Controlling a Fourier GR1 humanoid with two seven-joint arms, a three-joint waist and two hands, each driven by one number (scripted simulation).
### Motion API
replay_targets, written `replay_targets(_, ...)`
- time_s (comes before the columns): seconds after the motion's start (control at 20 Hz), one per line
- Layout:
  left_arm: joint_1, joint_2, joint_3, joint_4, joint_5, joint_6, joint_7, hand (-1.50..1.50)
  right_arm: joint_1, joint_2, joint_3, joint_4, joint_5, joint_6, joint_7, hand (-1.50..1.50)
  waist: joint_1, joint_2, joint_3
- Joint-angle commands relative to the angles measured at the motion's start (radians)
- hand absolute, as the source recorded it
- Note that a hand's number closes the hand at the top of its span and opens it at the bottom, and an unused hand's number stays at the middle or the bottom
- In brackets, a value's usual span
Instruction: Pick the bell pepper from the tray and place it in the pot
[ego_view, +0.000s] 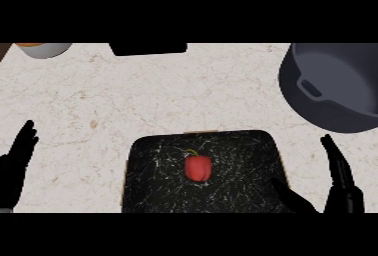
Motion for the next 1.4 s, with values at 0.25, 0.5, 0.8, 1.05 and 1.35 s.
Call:
replay_targets(0.25,-0.04,0.013,-0.016,-0.034,-0.007,-0.026,0.039,0.0,0.123,0.145,0.134,-0.193,0.43,0.322,0.382,-1.5,0.057,0.018,0.0)
replay_targets(0.5,-0.042,-0.014,-0.056,-0.047,-0.034,-0.018,0.03,0.0,0.059,0.221,0.2,-0.198,0.518,0.653,0.614,-1.5,0.098,0.025,0.0)
replay_targets(0.8,-0.078,-0.01,-0.044,-0.011,-0.024,-0.05,0.019,0.0,-0.086,0.405,0.291,-0.204,0.505,1.025,0.901,-1.5,0.113,0.027,0.003)
replay_targets(1.05,-0.115,-0.037,-0.062,0.005,-0.05,-0.027,0.051,0.0,-0.242,0.409,0.315,-0.159,0.373,1.102,1.089,-1.5,0.108,0.026,0.007)
replay_targets(1.35,-0.141,-0.038,-0.043,0.037,-0.044,-0.044,0.038,0.0,-0.371,0.41,0.281,-0.017,0.285,1.096,1.152,-1.5,0.109,0.027,0.007)
